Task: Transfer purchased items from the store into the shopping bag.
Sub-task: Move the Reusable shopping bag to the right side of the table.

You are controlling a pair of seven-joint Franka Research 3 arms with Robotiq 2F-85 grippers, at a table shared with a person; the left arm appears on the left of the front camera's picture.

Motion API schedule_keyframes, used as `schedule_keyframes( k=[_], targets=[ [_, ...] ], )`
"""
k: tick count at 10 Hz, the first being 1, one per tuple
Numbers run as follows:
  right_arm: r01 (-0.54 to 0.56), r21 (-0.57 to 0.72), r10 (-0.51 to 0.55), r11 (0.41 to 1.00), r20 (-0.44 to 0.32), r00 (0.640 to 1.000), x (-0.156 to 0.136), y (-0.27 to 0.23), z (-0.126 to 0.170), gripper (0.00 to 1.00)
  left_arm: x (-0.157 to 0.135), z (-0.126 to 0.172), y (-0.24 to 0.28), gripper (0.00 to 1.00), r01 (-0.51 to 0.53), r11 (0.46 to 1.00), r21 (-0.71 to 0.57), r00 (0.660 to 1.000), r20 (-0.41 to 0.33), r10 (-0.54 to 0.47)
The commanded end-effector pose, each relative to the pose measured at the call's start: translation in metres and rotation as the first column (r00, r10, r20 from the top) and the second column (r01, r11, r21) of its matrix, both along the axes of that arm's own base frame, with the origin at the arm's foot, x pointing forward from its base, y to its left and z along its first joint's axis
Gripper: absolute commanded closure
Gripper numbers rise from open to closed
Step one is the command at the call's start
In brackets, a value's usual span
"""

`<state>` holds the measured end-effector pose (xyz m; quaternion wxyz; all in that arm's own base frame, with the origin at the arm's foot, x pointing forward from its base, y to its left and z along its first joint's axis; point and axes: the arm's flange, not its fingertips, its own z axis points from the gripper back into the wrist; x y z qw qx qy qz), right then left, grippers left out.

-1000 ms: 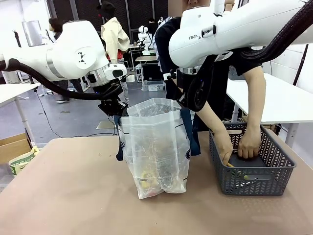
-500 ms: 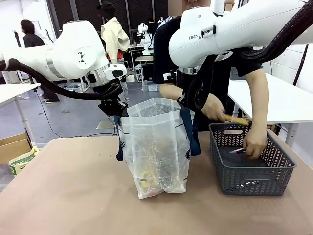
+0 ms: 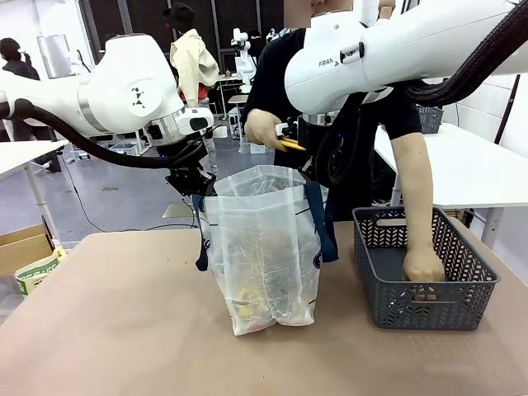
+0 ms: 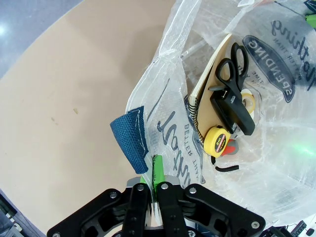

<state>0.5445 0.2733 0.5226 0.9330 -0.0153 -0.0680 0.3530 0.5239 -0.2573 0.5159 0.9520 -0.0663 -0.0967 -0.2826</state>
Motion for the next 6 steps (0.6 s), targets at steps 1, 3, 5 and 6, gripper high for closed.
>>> schedule_keyframes(
  k=[1,3,5,6],
  targets=[
    [0.004,-0.002,-0.004,1.0,-0.001,1.0,-0.0001,0.0001,-0.0006,1.0,0.0,-0.0007,0.0005,1.0,-0.006,1.0,0.0,1.0,-0.002,0.006],
    [0.004,-0.002,-0.004,1.0,-0.001,1.0,-0.0001,0.0001,-0.0006,1.0,0.0,-0.0007,0.0005,1.0,-0.006,1.0,0.0,1.0,-0.002,0.006],
    [0.004,-0.002,-0.004,1.0,-0.001,1.0,-0.0001,0.0001,-0.0006,1.0,0.0,-0.0007,0.0005,1.0,-0.006,1.0,0.0,1.0,-0.002,0.006],
    [0.004,-0.002,-0.004,1.0,-0.001,1.0,-0.0001,0.0001,-0.0006,1.0,0.0,-0.0007,0.0005,1.0,-0.006,1.0,0.0,1.0,-0.002,0.006]
  ],
)
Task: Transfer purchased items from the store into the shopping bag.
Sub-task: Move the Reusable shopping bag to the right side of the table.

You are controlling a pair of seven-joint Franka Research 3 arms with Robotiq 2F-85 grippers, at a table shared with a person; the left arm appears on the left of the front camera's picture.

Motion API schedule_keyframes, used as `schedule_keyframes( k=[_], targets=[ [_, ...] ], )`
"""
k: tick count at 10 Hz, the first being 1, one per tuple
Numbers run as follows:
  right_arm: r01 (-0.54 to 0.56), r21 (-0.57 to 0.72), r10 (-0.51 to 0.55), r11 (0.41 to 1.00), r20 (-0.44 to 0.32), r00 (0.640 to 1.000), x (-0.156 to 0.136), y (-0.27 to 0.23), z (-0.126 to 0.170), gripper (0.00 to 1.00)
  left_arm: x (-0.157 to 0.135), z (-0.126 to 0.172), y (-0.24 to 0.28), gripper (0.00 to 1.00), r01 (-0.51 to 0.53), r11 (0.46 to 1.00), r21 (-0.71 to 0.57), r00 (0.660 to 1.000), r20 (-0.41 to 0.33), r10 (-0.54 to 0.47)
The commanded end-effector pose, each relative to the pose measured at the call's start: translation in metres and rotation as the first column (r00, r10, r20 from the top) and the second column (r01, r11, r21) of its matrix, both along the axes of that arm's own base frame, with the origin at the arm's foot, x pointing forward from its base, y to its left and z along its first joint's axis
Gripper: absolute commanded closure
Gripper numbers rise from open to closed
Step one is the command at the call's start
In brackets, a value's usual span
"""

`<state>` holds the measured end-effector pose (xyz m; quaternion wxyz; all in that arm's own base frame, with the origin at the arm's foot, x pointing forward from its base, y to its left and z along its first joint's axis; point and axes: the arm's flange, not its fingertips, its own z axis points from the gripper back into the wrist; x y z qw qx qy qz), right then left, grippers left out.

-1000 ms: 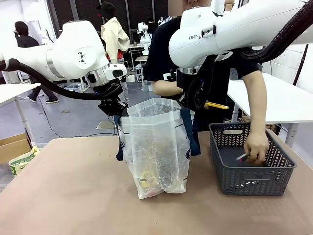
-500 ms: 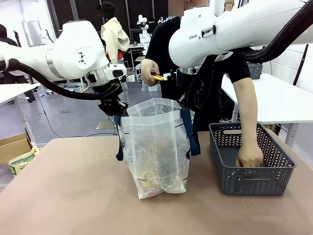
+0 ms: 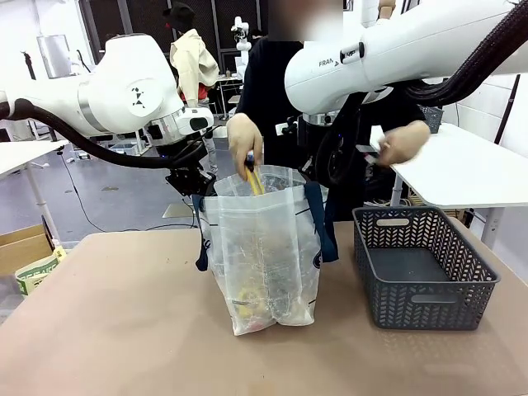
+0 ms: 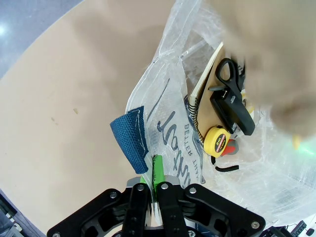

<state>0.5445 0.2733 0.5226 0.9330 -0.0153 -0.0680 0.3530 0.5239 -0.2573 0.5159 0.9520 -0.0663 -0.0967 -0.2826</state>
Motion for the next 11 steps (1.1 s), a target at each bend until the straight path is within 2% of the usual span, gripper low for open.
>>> schedule_keyframes(
  k=[1,11],
  targets=[
    [0.004,-0.002,-0.004,1.0,-0.001,1.0,-0.0001,0.0001,-0.0006,1.0,0.0,-0.0007,0.0005,1.0,-0.006,1.0,0.0,1.0,-0.002,0.006],
    [0.004,-0.002,-0.004,1.0,-0.001,1.0,-0.0001,0.0001,-0.0006,1.0,0.0,-0.0007,0.0005,1.0,-0.006,1.0,0.0,1.0,-0.002,0.006]
  ],
)
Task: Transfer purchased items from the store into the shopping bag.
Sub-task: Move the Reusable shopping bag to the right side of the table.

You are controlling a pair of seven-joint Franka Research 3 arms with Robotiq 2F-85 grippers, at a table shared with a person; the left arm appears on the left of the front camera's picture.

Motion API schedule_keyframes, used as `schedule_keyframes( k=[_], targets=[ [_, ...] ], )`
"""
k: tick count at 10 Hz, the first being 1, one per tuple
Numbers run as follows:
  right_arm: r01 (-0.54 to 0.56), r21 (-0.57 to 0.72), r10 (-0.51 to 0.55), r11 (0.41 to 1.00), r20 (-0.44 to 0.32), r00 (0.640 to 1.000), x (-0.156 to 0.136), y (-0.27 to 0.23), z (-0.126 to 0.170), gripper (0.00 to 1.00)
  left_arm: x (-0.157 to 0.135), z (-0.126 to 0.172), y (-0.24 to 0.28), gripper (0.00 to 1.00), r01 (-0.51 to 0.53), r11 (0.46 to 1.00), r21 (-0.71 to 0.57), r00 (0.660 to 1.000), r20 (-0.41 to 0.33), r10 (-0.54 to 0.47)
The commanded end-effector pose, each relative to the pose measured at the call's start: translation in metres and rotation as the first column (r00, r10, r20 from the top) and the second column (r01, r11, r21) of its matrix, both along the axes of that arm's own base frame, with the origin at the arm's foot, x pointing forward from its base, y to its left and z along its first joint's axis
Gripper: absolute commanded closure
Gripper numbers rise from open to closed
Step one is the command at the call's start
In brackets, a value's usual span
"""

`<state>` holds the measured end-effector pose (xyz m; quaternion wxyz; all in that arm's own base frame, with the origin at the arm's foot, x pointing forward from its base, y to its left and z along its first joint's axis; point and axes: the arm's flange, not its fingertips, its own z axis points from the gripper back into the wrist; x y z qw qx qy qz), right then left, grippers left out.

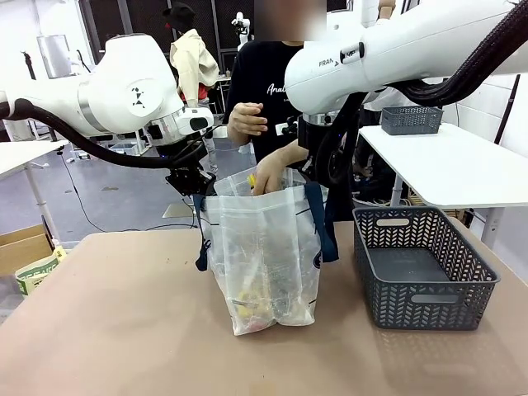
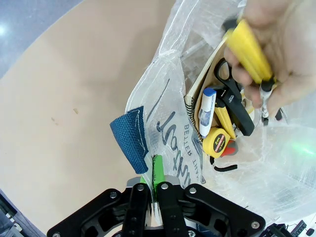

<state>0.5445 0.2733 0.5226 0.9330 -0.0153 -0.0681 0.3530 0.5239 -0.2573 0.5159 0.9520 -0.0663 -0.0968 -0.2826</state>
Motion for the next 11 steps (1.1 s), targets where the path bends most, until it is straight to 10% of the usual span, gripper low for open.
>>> schedule_keyframes(
  k=[1,11],
  targets=[
    [0.004,-0.002,-0.004,1.0,-0.001,1.0,-0.0001,0.0001,-0.0006,1.0,0.0,-0.0008,0.0005,1.0,-0.006,1.0,0.0,1.0,-0.002,0.006],
    [0.004,-0.002,-0.004,1.0,-0.001,1.0,-0.0001,0.0001,-0.0006,1.0,0.0,-0.0008,0.0005,1.0,-0.006,1.0,0.0,1.0,-0.002,0.006]
  ],
)
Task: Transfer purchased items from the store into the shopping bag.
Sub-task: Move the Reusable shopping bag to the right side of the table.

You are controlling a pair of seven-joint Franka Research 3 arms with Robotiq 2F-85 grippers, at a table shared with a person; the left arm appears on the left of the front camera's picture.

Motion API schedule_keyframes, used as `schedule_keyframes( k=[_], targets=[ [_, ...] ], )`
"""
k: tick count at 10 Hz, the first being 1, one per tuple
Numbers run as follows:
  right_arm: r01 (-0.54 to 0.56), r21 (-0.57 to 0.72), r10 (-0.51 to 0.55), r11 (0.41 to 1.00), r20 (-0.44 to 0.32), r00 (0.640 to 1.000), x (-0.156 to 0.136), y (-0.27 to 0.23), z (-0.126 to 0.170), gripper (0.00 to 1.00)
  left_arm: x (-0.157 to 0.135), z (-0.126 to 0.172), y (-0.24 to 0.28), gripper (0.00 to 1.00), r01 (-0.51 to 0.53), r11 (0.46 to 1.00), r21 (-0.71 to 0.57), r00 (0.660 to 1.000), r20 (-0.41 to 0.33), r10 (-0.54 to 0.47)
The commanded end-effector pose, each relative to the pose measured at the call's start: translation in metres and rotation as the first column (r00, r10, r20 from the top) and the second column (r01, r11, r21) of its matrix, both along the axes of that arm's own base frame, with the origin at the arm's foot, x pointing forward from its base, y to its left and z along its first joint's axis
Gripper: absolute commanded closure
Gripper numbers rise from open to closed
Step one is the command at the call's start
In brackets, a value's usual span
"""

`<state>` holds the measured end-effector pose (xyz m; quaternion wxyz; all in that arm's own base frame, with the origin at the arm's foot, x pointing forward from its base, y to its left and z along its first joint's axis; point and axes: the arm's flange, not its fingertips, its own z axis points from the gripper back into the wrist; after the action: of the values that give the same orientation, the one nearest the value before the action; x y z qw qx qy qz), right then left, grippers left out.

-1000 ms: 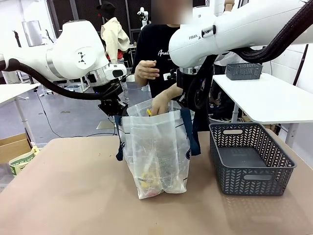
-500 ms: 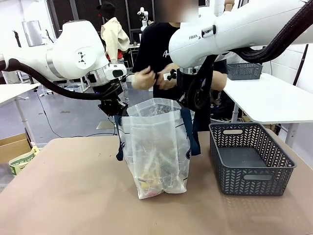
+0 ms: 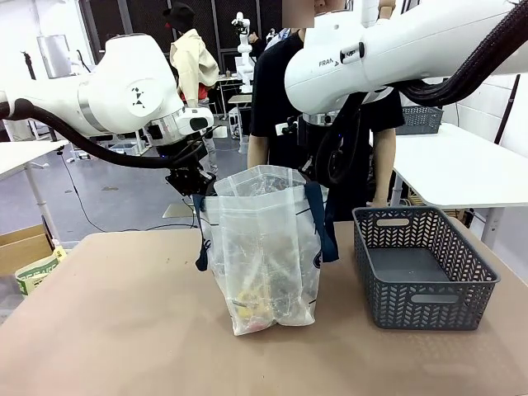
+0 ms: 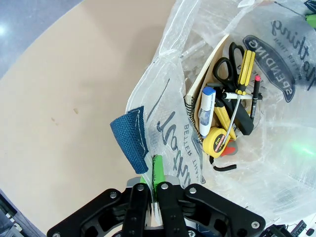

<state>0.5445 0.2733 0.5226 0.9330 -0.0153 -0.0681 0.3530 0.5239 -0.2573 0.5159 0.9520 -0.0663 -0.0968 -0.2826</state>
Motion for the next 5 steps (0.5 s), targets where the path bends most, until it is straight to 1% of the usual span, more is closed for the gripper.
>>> schedule_keyframes(
  k=[1,5],
  targets=[
    [0.004,-0.002,-0.004,1.0,-0.001,1.0,-0.0001,0.0001,-0.0007,1.0,0.0,-0.0008,0.0005,1.0,-0.006,1.0,0.0,1.0,-0.002,0.006],
    [0.004,-0.002,-0.004,1.0,-0.001,1.0,-0.0001,0.0001,-0.0007,1.0,0.0,-0.0008,0.0005,1.0,-0.006,1.0,0.0,1.0,-0.002,0.006]
  ],
)
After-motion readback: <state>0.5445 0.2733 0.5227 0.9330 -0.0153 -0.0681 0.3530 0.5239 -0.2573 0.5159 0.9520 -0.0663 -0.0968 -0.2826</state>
